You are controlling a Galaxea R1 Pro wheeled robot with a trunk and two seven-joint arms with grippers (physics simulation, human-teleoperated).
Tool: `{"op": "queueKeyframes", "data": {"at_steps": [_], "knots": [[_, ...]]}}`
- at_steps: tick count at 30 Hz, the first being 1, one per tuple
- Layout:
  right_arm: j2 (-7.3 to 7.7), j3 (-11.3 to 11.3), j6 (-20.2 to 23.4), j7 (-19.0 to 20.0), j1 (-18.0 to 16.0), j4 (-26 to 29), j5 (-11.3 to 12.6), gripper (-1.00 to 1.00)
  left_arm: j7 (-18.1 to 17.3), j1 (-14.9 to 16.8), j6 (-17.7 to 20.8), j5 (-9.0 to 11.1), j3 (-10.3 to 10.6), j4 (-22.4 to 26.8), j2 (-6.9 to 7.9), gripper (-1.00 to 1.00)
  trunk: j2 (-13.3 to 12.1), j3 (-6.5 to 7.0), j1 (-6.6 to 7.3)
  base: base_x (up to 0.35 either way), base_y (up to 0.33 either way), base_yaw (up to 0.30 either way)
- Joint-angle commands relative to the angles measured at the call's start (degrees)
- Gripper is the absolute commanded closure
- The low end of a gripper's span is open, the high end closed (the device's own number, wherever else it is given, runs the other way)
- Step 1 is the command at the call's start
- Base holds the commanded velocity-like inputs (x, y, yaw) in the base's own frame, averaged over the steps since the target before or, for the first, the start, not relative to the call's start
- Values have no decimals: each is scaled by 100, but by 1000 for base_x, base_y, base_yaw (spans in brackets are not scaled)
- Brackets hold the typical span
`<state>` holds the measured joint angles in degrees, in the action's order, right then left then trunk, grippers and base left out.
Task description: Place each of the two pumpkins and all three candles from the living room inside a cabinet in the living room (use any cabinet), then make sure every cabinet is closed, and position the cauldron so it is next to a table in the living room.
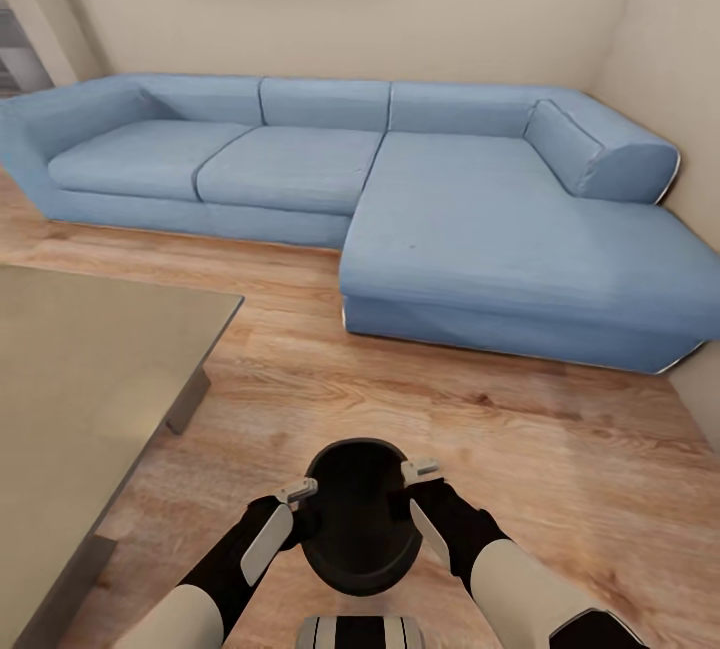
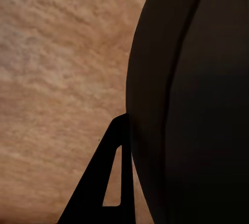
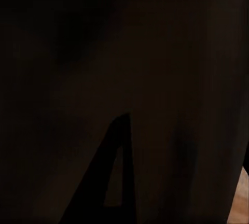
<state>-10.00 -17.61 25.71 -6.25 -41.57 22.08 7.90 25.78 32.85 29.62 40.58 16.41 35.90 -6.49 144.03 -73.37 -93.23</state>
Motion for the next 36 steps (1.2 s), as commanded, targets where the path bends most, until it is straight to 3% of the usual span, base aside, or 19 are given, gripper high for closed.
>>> {"op": "queueKeyframes", "data": {"at_steps": [1,27,36], "knots": [[0,-23,22,-34,0,6,89,100,62,2,47,-78,13,4,7,100,2,-5,1,0,0,292],[0,-24,17,-10,0,6,80,100,67,2,43,-75,13,4,8,100,2,-5,1,0,0,292],[0,-24,13,0,0,7,80,100,22,2,-45,-57,20,4,7,100,2,-5,1,0,0,71]]}}
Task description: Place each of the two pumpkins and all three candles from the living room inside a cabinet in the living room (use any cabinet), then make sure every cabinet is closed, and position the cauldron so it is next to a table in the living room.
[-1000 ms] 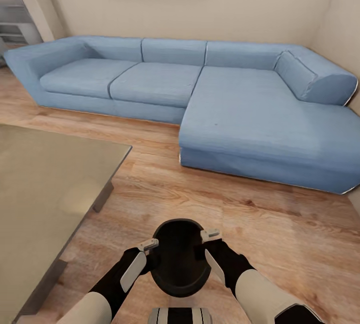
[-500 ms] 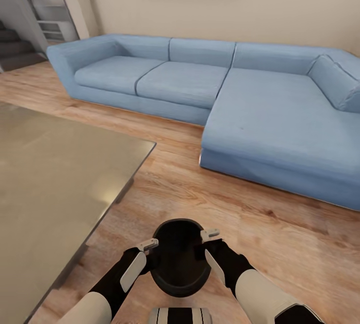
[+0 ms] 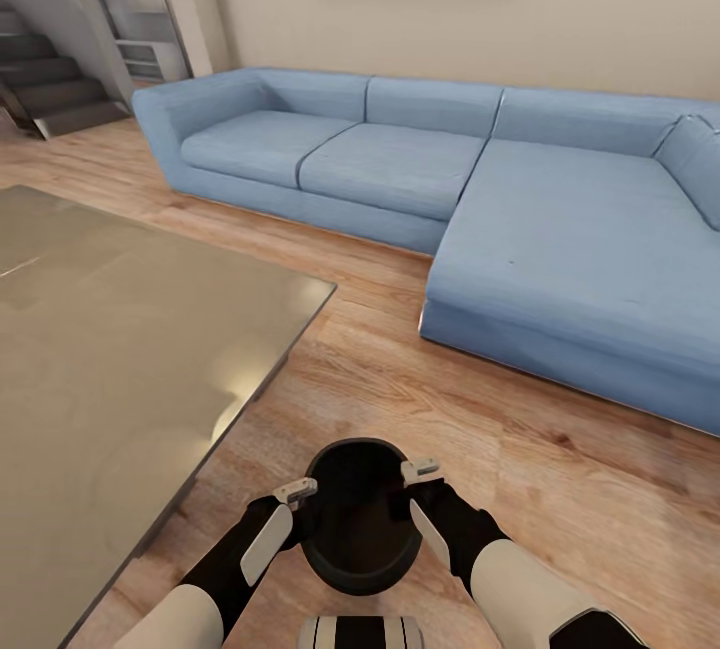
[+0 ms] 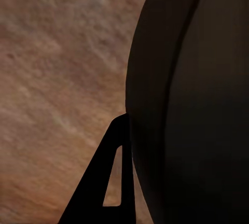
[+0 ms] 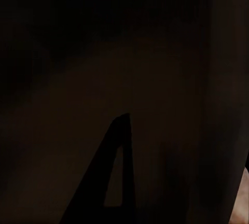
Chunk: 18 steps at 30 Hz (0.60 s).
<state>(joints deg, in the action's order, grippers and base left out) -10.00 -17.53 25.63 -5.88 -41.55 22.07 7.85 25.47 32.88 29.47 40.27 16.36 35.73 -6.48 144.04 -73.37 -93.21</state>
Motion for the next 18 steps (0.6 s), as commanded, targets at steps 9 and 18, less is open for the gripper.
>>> {"op": "queueKeyframes", "data": {"at_steps": [9,18], "knots": [[0,-31,37,-42,-2,17,85,-100,20,-1,-91,-16,26,22,6,-100,1,-5,-1,0,0,1],[0,-30,39,-43,-2,17,85,-100,19,-1,-91,-18,18,27,7,-100,1,-5,-1,0,0,0]]}}
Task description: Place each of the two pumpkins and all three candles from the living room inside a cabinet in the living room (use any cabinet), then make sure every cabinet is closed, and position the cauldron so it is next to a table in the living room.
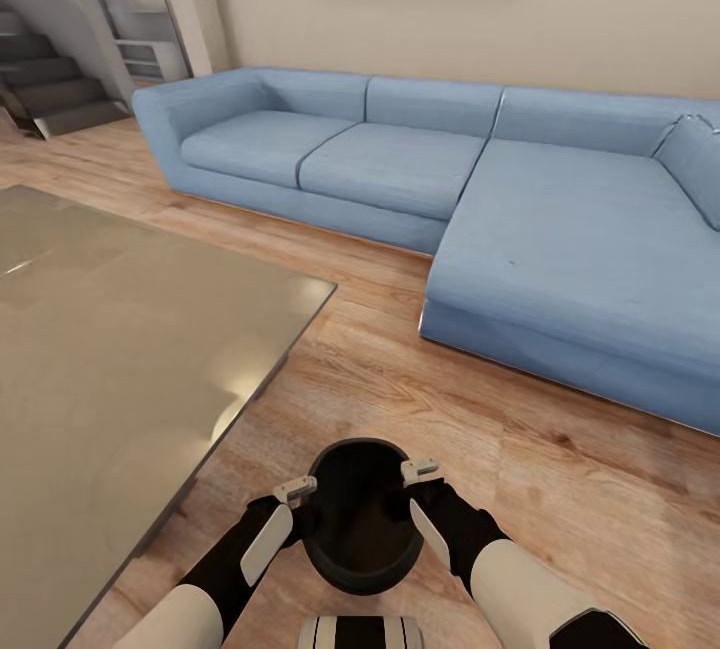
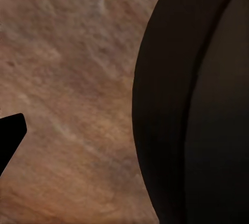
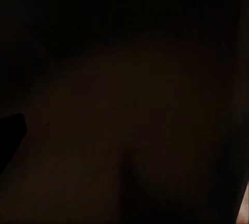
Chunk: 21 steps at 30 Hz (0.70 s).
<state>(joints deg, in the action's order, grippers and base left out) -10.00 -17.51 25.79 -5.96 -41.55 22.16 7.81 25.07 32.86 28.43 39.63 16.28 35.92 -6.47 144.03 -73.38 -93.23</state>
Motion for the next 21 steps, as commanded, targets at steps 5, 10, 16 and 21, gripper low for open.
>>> {"op": "queueKeyframes", "data": {"at_steps": [5,10,16,21], "knots": [[0,-33,18,-37,-2,18,75,-100,93,-25,6,45,23,125,5,-100,2,-5,1,0,0,0],[0,-2,42,-64,47,505,60,-100,163,-169,-49,-2,27,595,24,-100,2,-5,1,0,0,0],[0,17,78,-87,75,829,55,-100,171,-268,-56,-24,33,850,35,-100,2,-5,1,0,0,0],[0,19,88,-89,77,855,54,-100,325,-517,-56,-33,24,1334,47,-100,2,-5,1,0,0,0]]}}
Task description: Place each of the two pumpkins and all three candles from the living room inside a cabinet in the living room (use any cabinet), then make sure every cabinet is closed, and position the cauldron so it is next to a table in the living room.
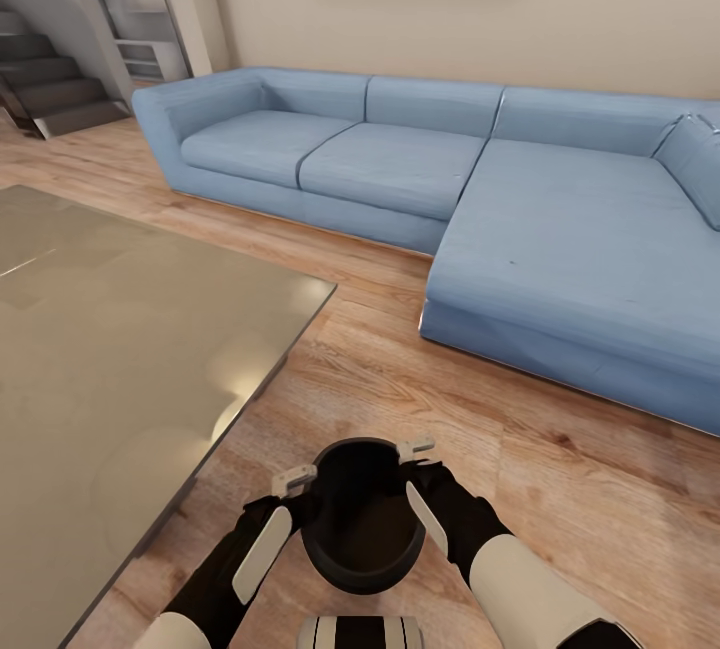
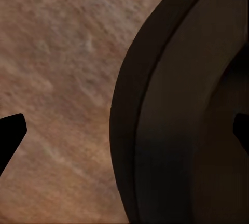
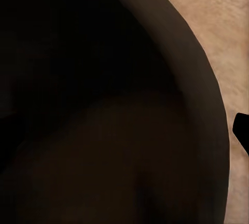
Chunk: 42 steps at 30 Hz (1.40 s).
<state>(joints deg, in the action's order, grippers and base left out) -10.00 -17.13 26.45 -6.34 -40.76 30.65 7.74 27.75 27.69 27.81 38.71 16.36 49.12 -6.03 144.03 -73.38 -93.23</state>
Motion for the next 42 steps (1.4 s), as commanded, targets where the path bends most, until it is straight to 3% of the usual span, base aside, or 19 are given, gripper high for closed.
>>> {"op": "queueKeyframes", "data": {"at_steps": [1,9,15,22,28,31,33,35,39,42], "knots": [[0,-19,23,-51,-3,7,61,-100,78,-35,5,60,14,83,6,-100,2,-4,1,0,0,0],[0,-25,27,-46,3,43,66,-100,154,-211,5,64,31,479,39,-100,2,-4,1,0,0,0],[0,-30,186,-43,19,386,68,-100,146,-465,12,51,39,956,67,-100,2,-4,1,-85,-45,0],[0,-15,274,-43,19,472,65,-100,135,-498,13,57,56,1023,75,-100,2,-4,1,-97,-49,0],[41,-4,335,-43,162,971,61,-100,146,-540,13,53,83,1138,76,-100,2,-4,1,-10,-5,0],[172,-2,624,-43,468,1790,61,-100,150,-693,13,45,91,1423,109,-100,2,-4,1,-2,-1,0],[319,-2,1094,-43,850,2798,55,-100,154,-854,13,43,94,1774,189,-100,2,-4,1,-36,-3,0],[428,-1,1380,-43,1076,3460,53,-100,156,-939,13,41,93,1980,236,-100,2,-4,1,-161,-9,0],[648,-2,1585,-43,1339,4343,71,-100,291,-1095,13,47,95,2376,263,-100,2,-4,1,-288,-3,0],[885,0,1948,-21,1834,5548,86,-100,369,-1411,13,34,104,3026,292,-100,2,-4,1,-324,-1,0]]}}
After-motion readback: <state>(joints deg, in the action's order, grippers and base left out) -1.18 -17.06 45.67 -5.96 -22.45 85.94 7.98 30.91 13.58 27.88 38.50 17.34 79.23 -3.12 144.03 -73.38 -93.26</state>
